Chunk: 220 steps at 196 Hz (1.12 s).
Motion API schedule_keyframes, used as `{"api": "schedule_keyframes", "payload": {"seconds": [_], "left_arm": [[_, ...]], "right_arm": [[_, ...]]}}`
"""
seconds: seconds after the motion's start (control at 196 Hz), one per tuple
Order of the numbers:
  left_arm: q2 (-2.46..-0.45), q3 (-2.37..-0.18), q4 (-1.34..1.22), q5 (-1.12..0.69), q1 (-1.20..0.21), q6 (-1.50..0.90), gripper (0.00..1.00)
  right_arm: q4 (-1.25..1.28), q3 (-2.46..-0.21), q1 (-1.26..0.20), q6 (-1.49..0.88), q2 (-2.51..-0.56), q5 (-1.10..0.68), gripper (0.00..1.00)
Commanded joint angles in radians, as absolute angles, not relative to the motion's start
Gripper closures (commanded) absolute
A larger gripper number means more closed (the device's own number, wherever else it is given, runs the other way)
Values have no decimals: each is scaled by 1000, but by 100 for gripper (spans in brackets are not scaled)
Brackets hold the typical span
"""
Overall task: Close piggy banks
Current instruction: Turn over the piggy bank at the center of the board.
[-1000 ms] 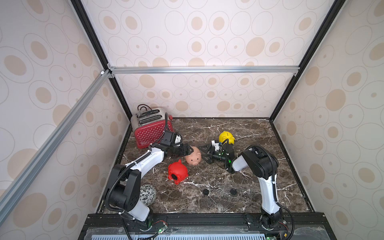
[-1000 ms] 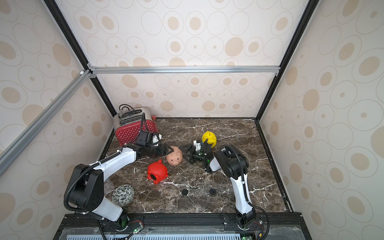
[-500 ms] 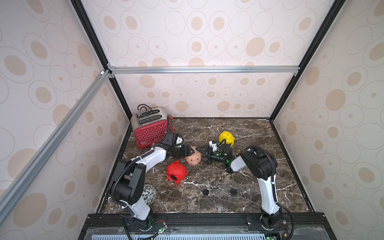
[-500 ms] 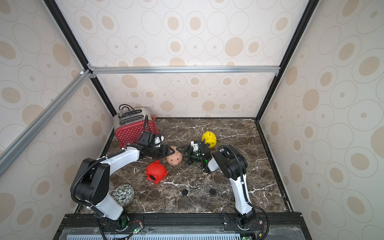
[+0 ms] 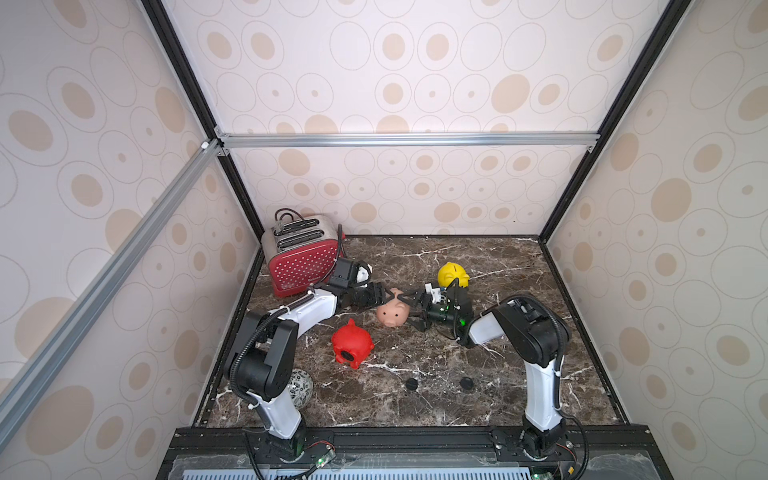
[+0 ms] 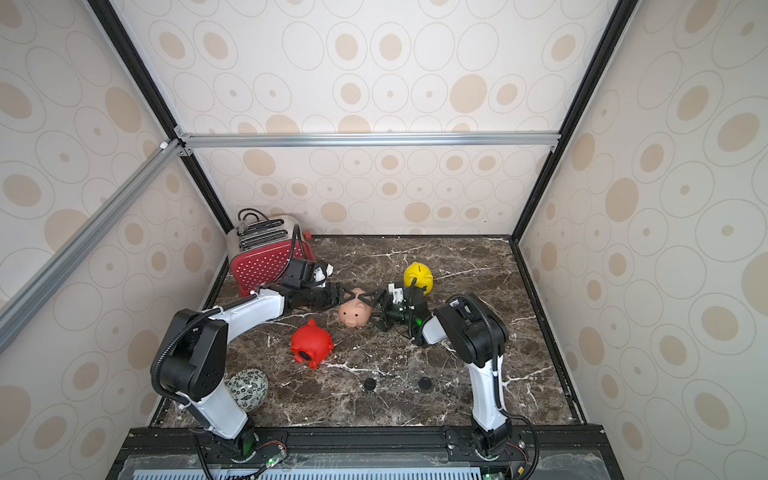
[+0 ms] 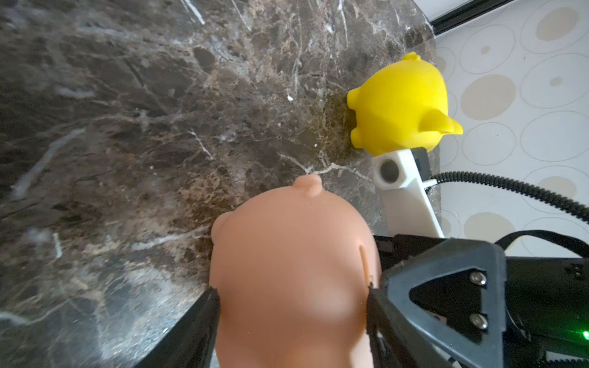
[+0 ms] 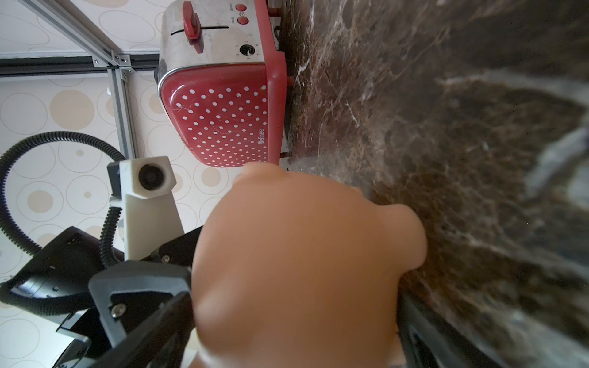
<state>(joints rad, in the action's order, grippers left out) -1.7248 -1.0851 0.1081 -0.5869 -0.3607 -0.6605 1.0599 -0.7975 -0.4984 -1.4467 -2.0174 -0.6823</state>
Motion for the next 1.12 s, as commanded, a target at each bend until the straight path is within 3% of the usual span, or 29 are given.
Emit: {"api": "schedule_keyframes", "payload": {"seconds": [0.0,1.116], "left_arm": [[-1767,-1104,121,-617,-395,-669,29],[-1854,-1106,189,-595,-408,-594,28]], "right_arm": [[1166,-784,-496,-1437,-1905,-736,0],[737,-710,-396,-1199,-1614,-758,0]]}}
